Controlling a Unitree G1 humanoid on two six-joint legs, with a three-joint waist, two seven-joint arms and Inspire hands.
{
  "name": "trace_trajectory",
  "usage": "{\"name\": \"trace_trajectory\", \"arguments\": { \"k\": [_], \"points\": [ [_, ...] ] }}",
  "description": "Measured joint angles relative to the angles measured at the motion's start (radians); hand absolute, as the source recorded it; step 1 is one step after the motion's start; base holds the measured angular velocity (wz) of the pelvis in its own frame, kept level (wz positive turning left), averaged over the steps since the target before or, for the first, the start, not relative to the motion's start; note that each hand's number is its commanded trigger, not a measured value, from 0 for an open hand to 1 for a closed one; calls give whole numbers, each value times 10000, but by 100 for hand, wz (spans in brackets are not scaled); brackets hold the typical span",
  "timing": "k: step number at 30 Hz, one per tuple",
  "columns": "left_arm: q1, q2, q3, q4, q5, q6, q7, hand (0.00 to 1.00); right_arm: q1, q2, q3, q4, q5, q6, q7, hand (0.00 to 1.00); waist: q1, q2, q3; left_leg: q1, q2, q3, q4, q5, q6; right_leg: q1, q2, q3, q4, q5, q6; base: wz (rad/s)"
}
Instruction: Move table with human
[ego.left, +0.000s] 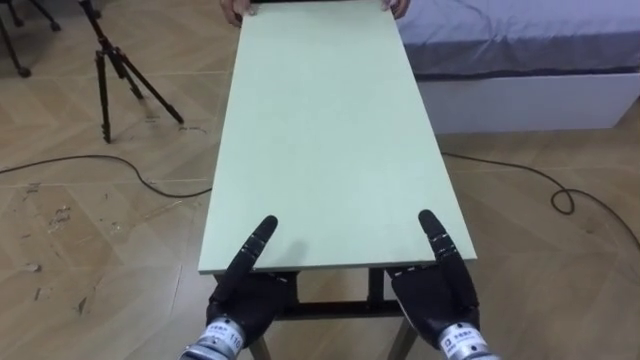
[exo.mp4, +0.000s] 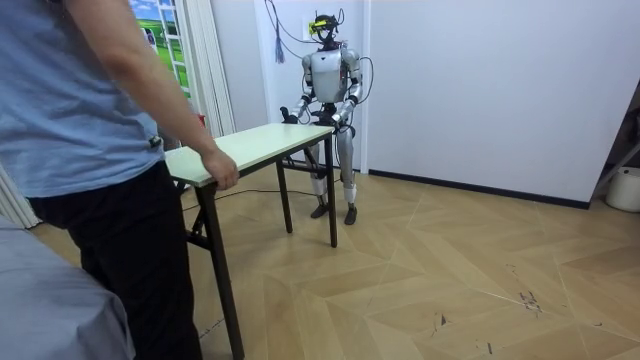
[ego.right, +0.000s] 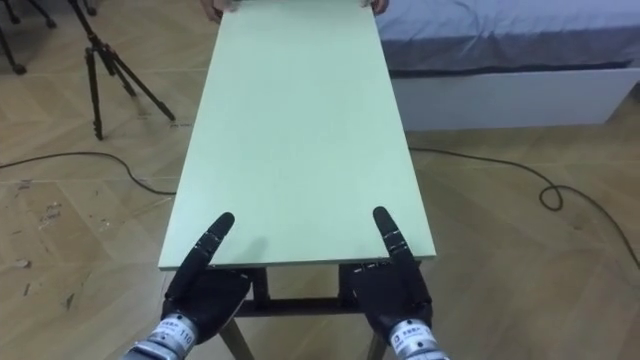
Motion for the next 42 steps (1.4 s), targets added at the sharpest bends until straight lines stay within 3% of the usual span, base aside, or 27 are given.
{"name": "trace_trajectory", "arguments": {
  "k": [1,2,3,4,5,12,19,22,27,34,42],
  "points": [
    [-1,-33,10,-2,3,-18,9,3,-17,40,0,0,64,-54,-37,0,-5,4,3,-9,2,2,6,0,0,-4,1,1,-1,0,0,0],
    [-2,-49,11,-2,3,-29,9,22,-22,66,0,0,84,-88,-40,0,-5,5,3,-20,2,2,10,0,0,-13,1,0,-1,0,0,0],
    [-3,-64,10,-5,3,-57,11,27,-33,101,2,0,89,-141,-41,0,-5,12,6,-44,2,2,10,0,0,-33,0,-1,0,0,-1,0],
    [-5,-75,10,-9,3,-83,11,71,-49,123,5,0,86,-177,-50,6,-3,15,8,-52,2,2,9,0,0,-46,0,0,3,0,-1,0],
    [-5,-86,12,-9,5,-93,11,100,-52,133,5,0,86,-188,-54,100,-2,16,8,-56,2,2,7,0,0,-47,0,-1,2,0,-1,0],
    [-33,-207,25,-26,16,-262,11,100,-99,157,6,-11,83,-224,-51,100,-8,16,9,-201,3,4,12,1,1,-183,0,2,21,8,-8,0],
    [-31,-357,-84,8,68,-364,569,100,-214,236,61,196,49,-341,-1145,100,61,23,65,-362,4,0,-27,2,0,-387,6,-19,-12,8,-8,-1],
    [41,-373,-382,-99,277,-668,643,100,-195,279,242,197,44,-737,-1231,100,140,19,68,-184,-2,-40,-167,2,0,-330,12,-14,-16,8,-8,-10],
    [36,-350,-561,-152,488,-985,690,100,-195,327,396,195,44,-1054,-1229,100,155,-55,115,-169,-21,-138,-221,1,1,-328,6,-23,-26,8,-7,0],
    [23,-349,-732,-151,511,-1255,738,100,-200,337,414,194,45,-1101,-1231,100,206,-58,117,-187,-5,-134,-217,1,0,-349,21,-50,-31,7,-6,0],
    [26,-333,-767,-152,513,-1300,738,100,-199,338,441,194,44,-1146,-1231,100,205,-62,119,-187,-9,-136,-217,1,0,-349,16,-51,-30,7,-6,0]
  ]
}}
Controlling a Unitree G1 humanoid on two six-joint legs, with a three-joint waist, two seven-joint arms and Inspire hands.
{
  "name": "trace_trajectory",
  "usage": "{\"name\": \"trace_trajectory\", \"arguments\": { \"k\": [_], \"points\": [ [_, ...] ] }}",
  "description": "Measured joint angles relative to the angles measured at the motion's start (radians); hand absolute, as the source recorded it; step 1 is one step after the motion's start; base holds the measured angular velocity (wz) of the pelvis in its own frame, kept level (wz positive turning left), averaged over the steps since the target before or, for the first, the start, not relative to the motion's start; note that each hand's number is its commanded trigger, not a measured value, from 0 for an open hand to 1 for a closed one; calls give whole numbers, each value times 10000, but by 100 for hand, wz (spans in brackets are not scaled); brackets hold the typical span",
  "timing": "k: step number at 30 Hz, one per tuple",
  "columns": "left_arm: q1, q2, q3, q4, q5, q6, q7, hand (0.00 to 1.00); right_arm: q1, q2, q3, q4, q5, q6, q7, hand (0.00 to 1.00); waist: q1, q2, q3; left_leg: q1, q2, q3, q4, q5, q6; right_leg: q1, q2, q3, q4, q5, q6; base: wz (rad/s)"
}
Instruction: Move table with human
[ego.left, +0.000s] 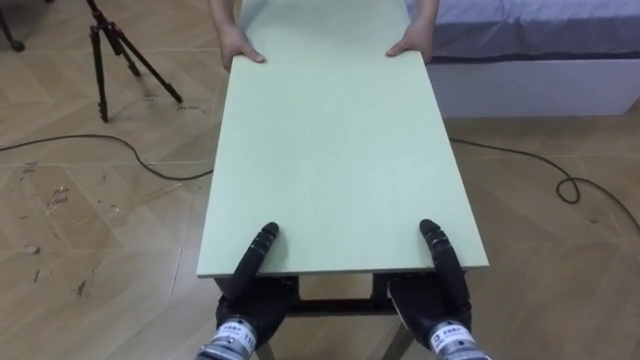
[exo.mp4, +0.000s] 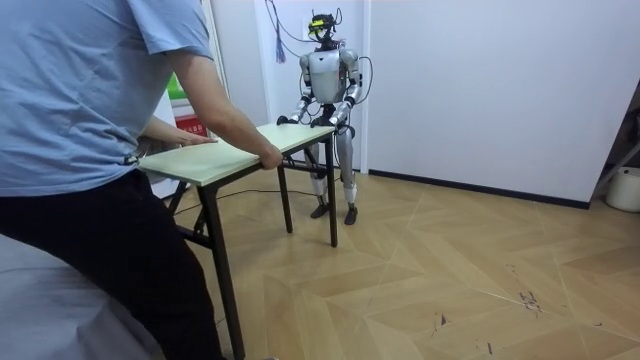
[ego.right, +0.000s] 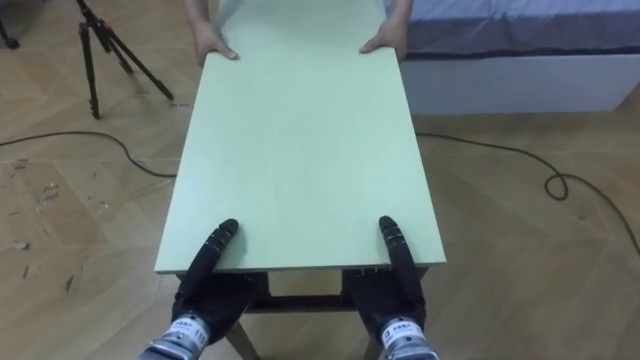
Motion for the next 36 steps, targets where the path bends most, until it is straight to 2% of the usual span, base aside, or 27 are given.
{"name": "trace_trajectory", "arguments": {
  "k": [6,9,14,20,25,31,36],
  "points": [
    [24,2,-5,0,5,-27,0,100,0,-26,34,-26,-110,-19,2,100,-17,-42,5,-19,-4,17,22,0,0,8,-6,24,18,0,0,0],
    [35,-13,-41,1,-9,-21,-1,100,1,-27,62,-41,-284,-187,1,100,-25,-43,3,-32,-7,30,53,1,1,8,-5,59,27,0,0,0],
    [244,-15,-45,-368,266,27,-3,100,103,-127,64,-323,-455,-191,0,100,-12,-27,-7,-154,-7,21,160,1,1,-5,-3,63,27,0,0,1],
    [788,-21,-61,-1233,668,48,-4,100,633,-223,118,-1190,-504,-178,-1,100,3,37,-47,-218,-5,-23,207,1,1,-66,-6,-20,25,0,0,2],
    [980,12,-57,-1634,1180,-177,-6,100,897,-229,317,-1585,-401,-268,-5,100,-22,33,-49,-236,-5,-22,190,1,1,-104,-9,-12,43,1,-1,0],
    [999,50,-112,-1888,1166,-206,11,100,1056,-297,477,-2165,-420,-529,-334,100,-55,29,-48,-249,-5,-26,187,1,1,-104,-14,-22,64,1,-1,0],
    [1176,62,-304,-2238,1177,-447,182,100,1139,-397,674,-2431,-392,-782,-444,100,-59,31,-48,-285,-5,-25,185,1,1,-118,-11,-22,62,1,-1,0]
  ]
}}
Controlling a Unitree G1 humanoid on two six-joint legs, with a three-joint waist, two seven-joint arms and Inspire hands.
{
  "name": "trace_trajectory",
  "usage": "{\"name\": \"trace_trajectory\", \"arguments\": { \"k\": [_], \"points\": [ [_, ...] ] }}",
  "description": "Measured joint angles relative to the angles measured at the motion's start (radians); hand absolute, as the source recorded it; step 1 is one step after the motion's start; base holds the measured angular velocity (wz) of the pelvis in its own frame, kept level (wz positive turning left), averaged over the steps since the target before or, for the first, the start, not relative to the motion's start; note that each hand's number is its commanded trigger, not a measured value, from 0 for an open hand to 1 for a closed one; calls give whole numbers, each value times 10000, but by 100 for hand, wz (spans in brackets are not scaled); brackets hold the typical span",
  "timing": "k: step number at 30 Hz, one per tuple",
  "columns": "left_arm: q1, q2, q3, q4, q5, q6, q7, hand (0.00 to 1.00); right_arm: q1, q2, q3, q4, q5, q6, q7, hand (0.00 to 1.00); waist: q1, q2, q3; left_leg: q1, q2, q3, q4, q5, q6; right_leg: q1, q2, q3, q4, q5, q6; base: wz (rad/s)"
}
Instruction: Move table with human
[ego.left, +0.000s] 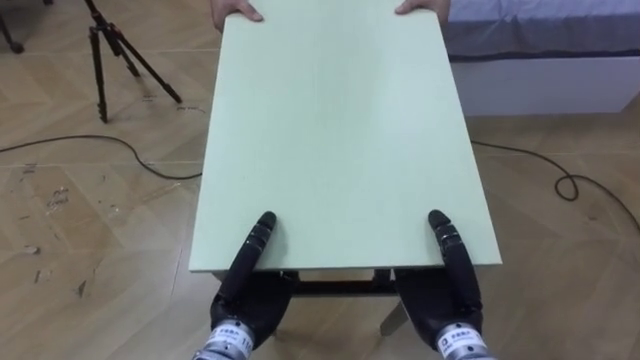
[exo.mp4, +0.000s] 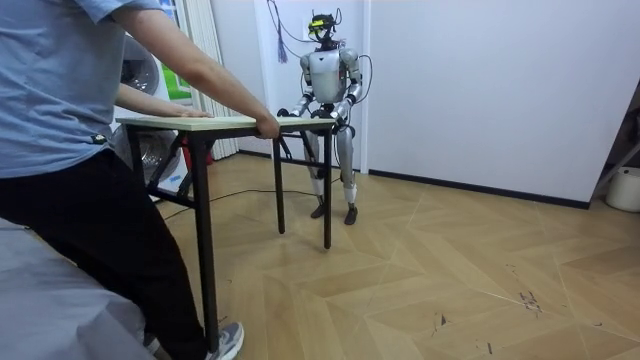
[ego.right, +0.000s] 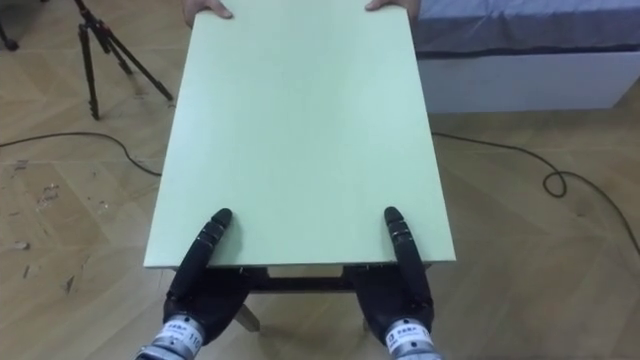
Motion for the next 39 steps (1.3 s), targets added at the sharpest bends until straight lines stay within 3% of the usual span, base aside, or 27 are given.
{"name": "trace_trajectory", "arguments": {
  "k": [7,14,19,27,32,33,34,35,36,37,38,39],
  "points": [
    [68,104,-284,-98,-26,-441,7,100,1,-90,170,-178,38,-130,-1,100,32,2,1,-114,-1,-1,13,0,0,-70,-2,-28,-22,0,0,0],
    [165,61,-374,-201,-114,-505,6,100,80,-110,201,-361,-19,-242,2,100,56,-13,-3,-282,2,-20,12,0,0,-273,2,-58,-35,0,0,0],
    [248,59,-488,-275,-123,-596,6,100,104,-251,474,-415,-29,-649,19,100,48,-79,-8,-329,1,-18,7,0,0,-297,2,-73,-37,0,0,0],
    [447,54,-578,-465,-68,-724,-8,100,233,-318,499,-416,-10,-660,307,100,107,-131,-41,-436,25,-15,32,0,0,-348,12,-115,-37,0,0,1],
    [694,163,-717,-582,-11,-749,-19,100,508,-294,555,-415,22,-651,416,100,120,-193,-73,-792,114,-282,1026,-1,-2,-493,7,3,509,-20,-33,3],
    [735,156,-749,-583,-3,-763,-20,100,542,-294,558,-412,41,-645,418,100,143,-191,-71,-863,182,-518,1250,-1,-2,-653,20,21,882,-66,-109,-8],
    [800,135,-825,-571,-5,-830,-22,100,632,-282,568,-388,46,-631,417,100,146,-150,-29,-1058,312,-1329,1770,-2,-5,-1217,161,199,1622,-295,-353,-16],
    [843,187,-859,-585,-7,-875,-31,100,676,-247,588,-387,30,-632,418,100,197,-99,-56,-1310,362,-1588,2116,-15,-20,-1369,406,554,1164,-239,-484,-17],
    [903,300,-819,-767,-7,-967,-112,100,653,-198,745,-434,-16,-709,518,100,297,-344,-130,-1966,328,-1568,2989,-54,-87,-1597,543,859,119,674,-726,13],
    [894,290,-781,-702,-8,-940,-138,100,682,-270,773,-423,-14,-856,604,100,215,-139,-104,-2431,565,-1207,3857,-195,-308,-1668,611,341,318,594,-841,20],
    [905,268,-786,-694,-15,-936,-138,100,687,-280,781,-415,-14,-884,615,100,154,-115,-80,-2580,728,-930,4317,-204,-318,-1743,630,167,424,530,-931,-8],
    [1016,243,-791,-697,-31,-941,-143,100,681,-329,793,-387,-24,-851,561,100,352,-43,-58,-2604,1124,-347,5584,-161,-428,-1772,730,-266,721,395,-1137,-61]
  ]
}}
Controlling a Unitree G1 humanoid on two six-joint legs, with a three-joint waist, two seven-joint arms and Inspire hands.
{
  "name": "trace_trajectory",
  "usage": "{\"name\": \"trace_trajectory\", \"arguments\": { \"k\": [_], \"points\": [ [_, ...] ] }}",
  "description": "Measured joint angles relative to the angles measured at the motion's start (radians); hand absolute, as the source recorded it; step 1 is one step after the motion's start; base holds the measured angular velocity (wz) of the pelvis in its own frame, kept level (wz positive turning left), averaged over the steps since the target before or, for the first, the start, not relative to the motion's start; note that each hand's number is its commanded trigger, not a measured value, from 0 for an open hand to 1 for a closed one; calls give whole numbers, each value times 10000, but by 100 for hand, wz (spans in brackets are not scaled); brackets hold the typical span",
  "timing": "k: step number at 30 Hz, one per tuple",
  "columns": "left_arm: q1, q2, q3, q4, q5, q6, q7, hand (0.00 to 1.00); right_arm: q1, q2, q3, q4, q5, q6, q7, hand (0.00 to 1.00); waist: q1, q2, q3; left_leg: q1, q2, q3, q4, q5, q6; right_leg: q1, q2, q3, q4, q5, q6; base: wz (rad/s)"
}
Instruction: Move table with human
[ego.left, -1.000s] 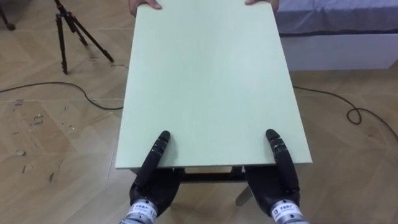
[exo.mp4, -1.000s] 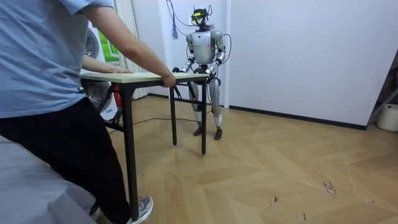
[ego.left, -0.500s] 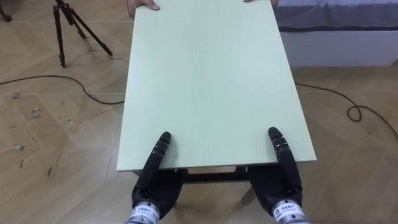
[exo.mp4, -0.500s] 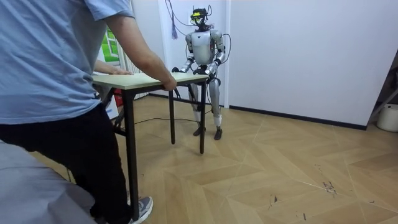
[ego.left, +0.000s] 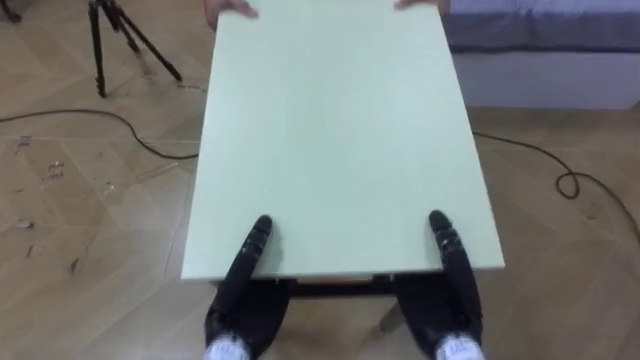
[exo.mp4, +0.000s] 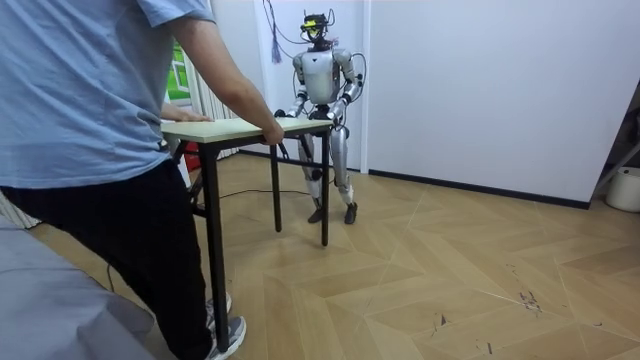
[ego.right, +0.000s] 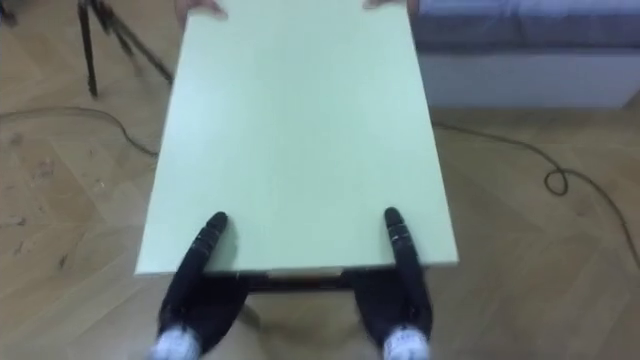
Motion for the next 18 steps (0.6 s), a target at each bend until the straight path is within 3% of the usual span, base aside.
{"name": "trace_trajectory", "arguments": {
  "k": [1,2,3,5,6,7,8,9,10,11,12,13,15,17,18],
  "points": [
    [122,-34,-1,-8,-145,-1,-3,100,-54,-87,0,-3,-80,92,-94,100,83,187,-5,39,182,109,1323,-24,-116,47,131,-407,106,-126,-159,-64],
    [127,-32,-1,-6,-266,13,-18,100,-107,-135,3,-3,-139,111,-94,100,26,294,17,31,207,63,1826,-41,-147,53,197,-529,98,-162,-196,-19],
    [74,-5,-1,-7,-331,81,-69,100,-181,-159,-33,-12,-272,99,-73,100,-156,431,87,113,192,48,2276,-39,-169,-107,227,-861,142,-174,-220,38],
    [9,8,-40,-44,-317,121,-95,100,-177,-139,-116,-27,-327,93,-6,100,-485,499,86,573,106,39,1882,3,-243,-421,180,-1224,394,-170,-225,49],
    [-145,25,-72,-42,-307,120,-93,100,-210,-113,-190,-62,-320,100,20,100,-584,559,84,1086,130,51,1033,-26,-287,-786,159,-1293,718,-170,-225,26],
    [-377,45,-67,-14,-307,119,-81,100,-319,-32,-285,-92,-324,99,27,100,-632,645,117,1507,175,65,-190,-675,-611,-1212,124,-1370,1019,-145,-230,22],
    [-578,90,-70,3,-307,119,-79,100,-421,15,-360,-92,-326,122,85,100,-700,747,138,1860,111,112,-1437,-1451,-576,-1640,81,-1422,1250,-16,-220,16],
    [-697,107,-104,3,-274,110,-79,100,-440,49,-410,-88,-324,112,159,100,-752,797,137,1991,85,126,-2030,-1738,-523,-1889,58,-1392,1361,70,-200,33],
    [-940,193,-199,24,-194,80,-65,100,-439,152,-562,-80,-315,125,328,100,-842,833,124,2073,-90,156,-3011,-2029,-291,-2403,-92,-1244,1611,211,-95,34],
    [-1056,196,-221,72,-131,74,-65,100,-429,199,-655,-79,-310,156,408,100,-853,827,124,2074,-190,216,-3364,-2085,-187,-2654,-218,-1193,1755,305,-60,34],
    [-1207,112,-234,215,4,46,-65,100,-417,295,-810,-20,-319,201,509,100,-849,791,129,2108,-487,291,-3858,-2073,-111,-3037,-478,-895,2032,493,36,14],
    [-1250,97,-287,361,19,16,-65,100,-409,285,-843,101,-317,225,566,100,-868,727,145,2194,-853,271,-4142,-1898,209,-3234,-774,-685,2308,660,186,6],
    [-1199,106,-344,476,22,-17,-65,100,-349,297,-917,228,-324,379,617,100,-923,671,139,2135,-1266,359,-4166,-1746,487,-3206,-1112,-678,2143,887,339,-6],
    [-1152,107,-333,479,22,-20,-66,100,-343,298,-1014,259,-331,569,624,100,-921,625,129,1937,-1514,570,-4158,-1606,742,-3146,-1286,-638,1567,1351,457,-9],
    [-1122,104,-325,498,18,-14,-66,100,-336,300,-1036,294,-332,640,623,100,-908,566,121,1835,-1613,754,-4173,-1497,940,-3101,-1297,-450,1201,1781,552,-4]
  ]
}}
